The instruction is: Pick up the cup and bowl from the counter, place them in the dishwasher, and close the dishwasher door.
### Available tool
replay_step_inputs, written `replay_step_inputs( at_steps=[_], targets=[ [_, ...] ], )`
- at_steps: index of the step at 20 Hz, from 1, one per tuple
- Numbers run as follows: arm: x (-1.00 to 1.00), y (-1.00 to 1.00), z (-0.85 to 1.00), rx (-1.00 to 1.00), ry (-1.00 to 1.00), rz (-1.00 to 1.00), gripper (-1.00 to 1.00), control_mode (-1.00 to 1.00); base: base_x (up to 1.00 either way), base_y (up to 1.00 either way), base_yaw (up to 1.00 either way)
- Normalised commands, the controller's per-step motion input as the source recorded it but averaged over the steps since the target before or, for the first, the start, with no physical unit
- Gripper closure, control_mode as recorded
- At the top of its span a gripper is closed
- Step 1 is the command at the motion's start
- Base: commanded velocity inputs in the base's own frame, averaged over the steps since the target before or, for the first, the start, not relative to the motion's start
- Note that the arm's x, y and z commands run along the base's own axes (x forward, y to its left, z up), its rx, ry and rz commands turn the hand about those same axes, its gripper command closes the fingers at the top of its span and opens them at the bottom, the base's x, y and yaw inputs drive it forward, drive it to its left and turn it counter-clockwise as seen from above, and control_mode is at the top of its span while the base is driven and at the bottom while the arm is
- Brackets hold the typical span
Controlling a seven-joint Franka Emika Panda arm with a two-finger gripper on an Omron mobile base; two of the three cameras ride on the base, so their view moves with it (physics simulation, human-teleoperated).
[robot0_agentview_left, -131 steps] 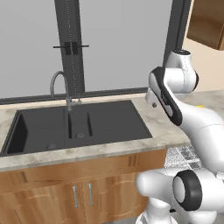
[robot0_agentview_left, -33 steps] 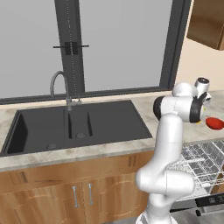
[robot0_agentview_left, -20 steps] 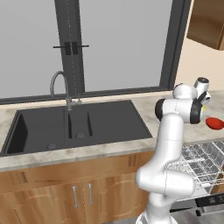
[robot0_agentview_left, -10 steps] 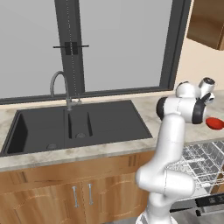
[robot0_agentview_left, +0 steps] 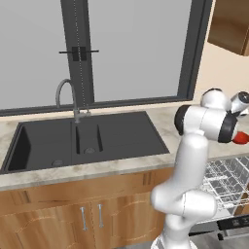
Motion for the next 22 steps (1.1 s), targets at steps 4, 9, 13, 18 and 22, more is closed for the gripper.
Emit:
replay_step_inputs(
  at_steps=[4, 9, 13, 18, 22],
  targets=[
    [-0.73, 0.09, 0.27, 0.21, -0.23, -0.22, 1.00, -1.00, 0.00, 0.00, 0.00],
    [-0.66, 0.00, 0.39, 0.35, -0.19, -0.24, 1.00, -1.00, 0.00, 0.00, 0.00],
    [-0.55, 0.00, 0.25, 0.37, -0.14, -0.22, 1.00, -1.00, 0.00, 0.00, 0.00],
    [-0.48, 0.00, 0.11, 0.27, -0.08, -0.18, 1.00, -1.00, 0.00, 0.00, 0.00],
    [-0.59, 0.00, 0.00, -0.03, -0.06, -0.13, 1.00, -1.00, 0.00, 0.00, 0.00]
  ],
)
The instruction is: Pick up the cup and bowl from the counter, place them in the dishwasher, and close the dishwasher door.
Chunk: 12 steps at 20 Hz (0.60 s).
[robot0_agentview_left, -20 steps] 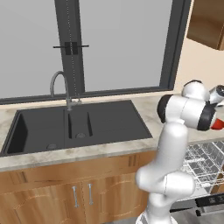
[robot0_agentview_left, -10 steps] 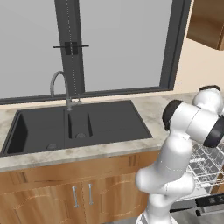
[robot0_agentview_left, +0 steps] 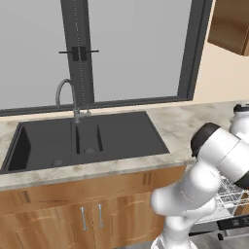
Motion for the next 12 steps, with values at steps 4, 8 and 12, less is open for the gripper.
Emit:
replay_step_inputs(
  at_steps=[4, 8, 12],
  targets=[
    [-0.66, 0.02, -0.03, -0.10, -0.04, -0.04, 1.00, -1.00, 0.00, 0.00, 0.00],
    [-0.66, 0.02, -0.26, -0.01, 0.00, 0.00, 1.00, -1.00, 0.00, 0.00, 0.00],
    [-0.64, 0.00, -0.19, 0.00, 0.00, -0.02, 1.00, -1.00, 0.00, 0.00, 0.00]
  ],
)
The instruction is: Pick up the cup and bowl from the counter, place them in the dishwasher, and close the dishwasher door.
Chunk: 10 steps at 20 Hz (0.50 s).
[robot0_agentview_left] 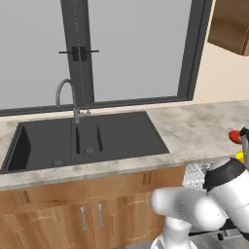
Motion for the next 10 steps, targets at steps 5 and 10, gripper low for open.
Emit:
replay_step_inputs(
  at_steps=[5, 10],
  targets=[
    [-0.52, 0.00, -0.15, 0.00, 0.00, -0.07, 1.00, -1.00, 0.00, 0.00, 0.00],
    [-0.34, 0.00, -0.24, 0.01, 0.02, -0.12, 1.00, -1.00, 0.00, 0.00, 0.00]
  ],
)
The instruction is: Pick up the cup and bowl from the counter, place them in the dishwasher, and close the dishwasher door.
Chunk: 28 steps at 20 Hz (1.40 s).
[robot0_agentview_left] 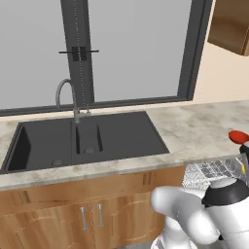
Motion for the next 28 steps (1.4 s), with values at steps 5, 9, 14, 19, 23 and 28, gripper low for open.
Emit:
replay_step_inputs(
  at_steps=[5, 9, 14, 19, 23, 28],
  targets=[
    [-0.10, 0.00, -0.41, 0.14, 0.09, -0.15, 1.00, -1.00, 0.00, 0.00, 0.00],
    [0.00, 0.00, -0.31, 0.29, 0.10, -0.15, 1.00, -1.00, 0.00, 0.00, 0.00],
    [0.08, -0.01, -0.14, 0.07, 0.06, -0.04, 1.00, -1.00, 0.00, 0.00, 0.00],
    [-0.01, 0.00, -0.10, -0.03, -0.07, 0.00, 1.00, -1.00, 0.00, 0.00, 0.00],
    [0.01, -0.09, -0.43, 0.00, -0.09, 0.00, 1.00, -1.00, 0.00, 0.00, 0.00],
    [0.02, -0.01, -0.75, 0.00, 0.00, 0.00, 1.00, -1.00, 0.00, 0.00, 0.00]
  ],
)
